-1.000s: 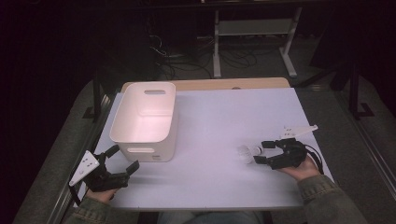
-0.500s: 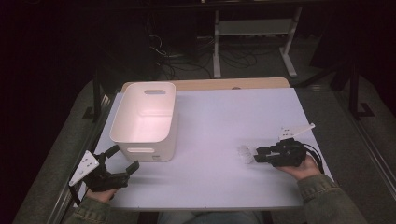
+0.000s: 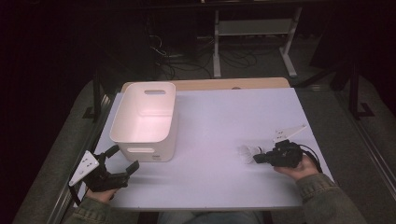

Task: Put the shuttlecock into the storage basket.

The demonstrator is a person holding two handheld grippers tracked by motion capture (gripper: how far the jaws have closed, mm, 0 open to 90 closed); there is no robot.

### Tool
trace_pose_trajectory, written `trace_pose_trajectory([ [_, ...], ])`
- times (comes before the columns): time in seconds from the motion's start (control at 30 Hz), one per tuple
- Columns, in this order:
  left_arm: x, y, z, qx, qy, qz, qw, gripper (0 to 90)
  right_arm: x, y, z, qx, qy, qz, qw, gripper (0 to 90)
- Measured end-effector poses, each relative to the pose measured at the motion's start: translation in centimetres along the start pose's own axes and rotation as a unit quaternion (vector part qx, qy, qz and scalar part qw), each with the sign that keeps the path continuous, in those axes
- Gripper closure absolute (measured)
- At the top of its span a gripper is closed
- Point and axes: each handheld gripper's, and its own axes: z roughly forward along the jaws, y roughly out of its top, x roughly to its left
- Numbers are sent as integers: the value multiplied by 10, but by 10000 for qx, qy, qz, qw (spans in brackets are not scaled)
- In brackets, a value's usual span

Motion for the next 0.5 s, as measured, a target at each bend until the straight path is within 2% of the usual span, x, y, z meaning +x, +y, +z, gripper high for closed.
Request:
trace_pose_trajectory([
  [0.1,0,0,0,3,6,-14,10000,0,0,0,3,120,-27,-61,9999,887],
  [0.5,1,0,-1,5,7,17,10000,0,-3,-1,8,281,-39,-113,9995,888],
])
